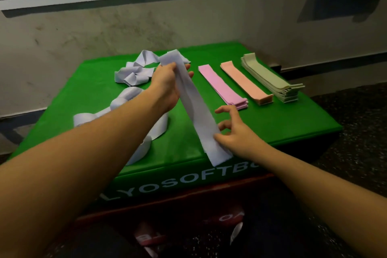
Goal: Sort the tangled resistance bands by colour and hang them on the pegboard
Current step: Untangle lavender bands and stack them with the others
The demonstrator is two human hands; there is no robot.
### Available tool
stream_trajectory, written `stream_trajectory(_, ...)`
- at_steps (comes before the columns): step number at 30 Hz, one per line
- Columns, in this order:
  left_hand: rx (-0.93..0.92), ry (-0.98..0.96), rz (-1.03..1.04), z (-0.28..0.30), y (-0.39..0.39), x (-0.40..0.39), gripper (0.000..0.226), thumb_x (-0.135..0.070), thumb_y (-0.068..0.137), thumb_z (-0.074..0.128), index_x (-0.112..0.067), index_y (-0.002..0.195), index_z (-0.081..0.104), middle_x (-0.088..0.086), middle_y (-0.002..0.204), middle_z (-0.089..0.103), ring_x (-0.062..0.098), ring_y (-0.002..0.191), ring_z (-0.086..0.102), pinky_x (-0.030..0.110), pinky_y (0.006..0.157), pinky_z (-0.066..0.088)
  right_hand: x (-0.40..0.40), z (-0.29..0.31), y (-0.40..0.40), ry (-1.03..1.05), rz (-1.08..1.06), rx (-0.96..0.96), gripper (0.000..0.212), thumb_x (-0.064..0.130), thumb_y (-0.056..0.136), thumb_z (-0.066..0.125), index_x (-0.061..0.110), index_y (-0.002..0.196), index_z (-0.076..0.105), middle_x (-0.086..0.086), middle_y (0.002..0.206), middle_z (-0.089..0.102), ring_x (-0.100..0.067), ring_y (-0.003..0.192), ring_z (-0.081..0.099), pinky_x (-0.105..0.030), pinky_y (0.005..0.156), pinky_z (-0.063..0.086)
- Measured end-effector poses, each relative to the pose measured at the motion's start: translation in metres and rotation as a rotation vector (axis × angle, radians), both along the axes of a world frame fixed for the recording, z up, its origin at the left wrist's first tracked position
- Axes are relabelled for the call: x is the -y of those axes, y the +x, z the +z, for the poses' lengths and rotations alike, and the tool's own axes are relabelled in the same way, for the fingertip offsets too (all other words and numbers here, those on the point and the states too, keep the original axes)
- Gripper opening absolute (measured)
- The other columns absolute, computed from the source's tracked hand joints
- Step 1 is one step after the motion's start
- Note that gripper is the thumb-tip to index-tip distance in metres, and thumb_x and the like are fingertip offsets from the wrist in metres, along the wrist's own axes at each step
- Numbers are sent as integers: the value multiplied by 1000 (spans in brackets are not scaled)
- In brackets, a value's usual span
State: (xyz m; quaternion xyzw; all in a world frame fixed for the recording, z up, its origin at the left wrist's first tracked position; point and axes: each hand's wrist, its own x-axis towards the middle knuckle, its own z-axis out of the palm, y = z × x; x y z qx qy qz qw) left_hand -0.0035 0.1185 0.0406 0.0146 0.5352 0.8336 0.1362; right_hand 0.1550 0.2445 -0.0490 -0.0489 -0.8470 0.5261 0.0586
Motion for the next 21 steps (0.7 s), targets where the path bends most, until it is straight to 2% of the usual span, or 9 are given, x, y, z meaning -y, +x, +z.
stream_trajectory(4, 4, -90, 14, -15, -32, -18, 28, -7, 102, 39, -6, 128, 50, 15, 106, 62, 29, 97, 62, 35, 63, 57, -14, -13, -17, 38, -35, -28, 22, 17, 87, 74, 31, 94, 58, -5, 82, 68, -7, 51, 56, -29, 53, 48)
stream_trajectory(6, 0, -139, 9, -26, -44, -28, 22, -8, 103, 41, -12, 124, 48, 16, 115, 60, 29, 93, 65, 34, 60, 58, -19, -19, -27, 117, -23, -29, 10, 20, 86, 75, 26, 88, 68, -2, 83, 72, -6, 64, 63, -29, 65, 52)
stream_trajectory(8, -12, -198, -35, -38, -54, -36, 23, -8, 103, 43, -12, 124, 48, 14, 111, 60, 27, 82, 66, 37, 65, 58, -22, -24, -33, 244, 21, -34, 5, 23, 86, 74, 27, 88, 73, 8, 86, 73, -4, 78, 66, -29, 77, 54)
stream_trajectory(10, -33, -330, -71, -53, -63, -41, 19, -9, 102, 46, -11, 121, 51, 11, 103, 60, 25, 83, 64, 36, 75, 54, -24, -28, -35, 431, 91, -98, 5, 30, 88, 71, 29, 92, 74, 11, 88, 69, -7, 84, 62, -33, 78, 52)
stream_trajectory(13, -95, -559, -99, -71, -76, -43, 18, -10, 99, 52, -15, 116, 55, 4, 98, 62, 22, 88, 59, 31, 70, 47, -31, -34, -36, 597, 149, -235, 14, 38, 90, 67, 30, 98, 76, 6, 87, 54, -14, 86, 51, -38, 75, 46)
stream_trajectory(15, -165, -651, -118, -78, -84, -44, 22, -7, 98, 55, -15, 118, 52, 4, 102, 61, 18, 85, 59, 32, 69, 49, -40, -37, -33, 604, 173, -295, 21, 45, 91, 64, 30, 100, 76, 6, 92, 51, -15, 89, 49, -37, 77, 46)
stream_trajectory(17, -267, -776, -117, -83, -90, -44, 26, -5, 96, 57, -14, 119, 50, 4, 107, 60, 16, 89, 60, 33, 79, 54, -48, -38, -29, 558, 239, -324, 27, 52, 87, 65, 32, 101, 76, 7, 100, 52, -16, 95, 52, -37, 83, 47)
stream_trajectory(19, -326, -848, -111, -85, -95, -44, 30, -5, 95, 59, -14, 122, 50, 6, 113, 59, 21, 99, 61, 36, 89, 55, -55, -37, -25, 471, 323, -310, 32, 57, 82, 69, 34, 104, 74, 9, 107, 53, -14, 101, 56, -36, 89, 47)
stream_trajectory(21, -312, -857, -103, -90, -98, -44, 30, -5, 94, 60, -15, 122, 51, 9, 115, 61, 27, 104, 63, 39, 90, 56, -58, -38, -26, 459, 381, -293, 32, 58, 80, 72, 37, 105, 73, 11, 110, 54, -11, 103, 57, -38, 90, 48)
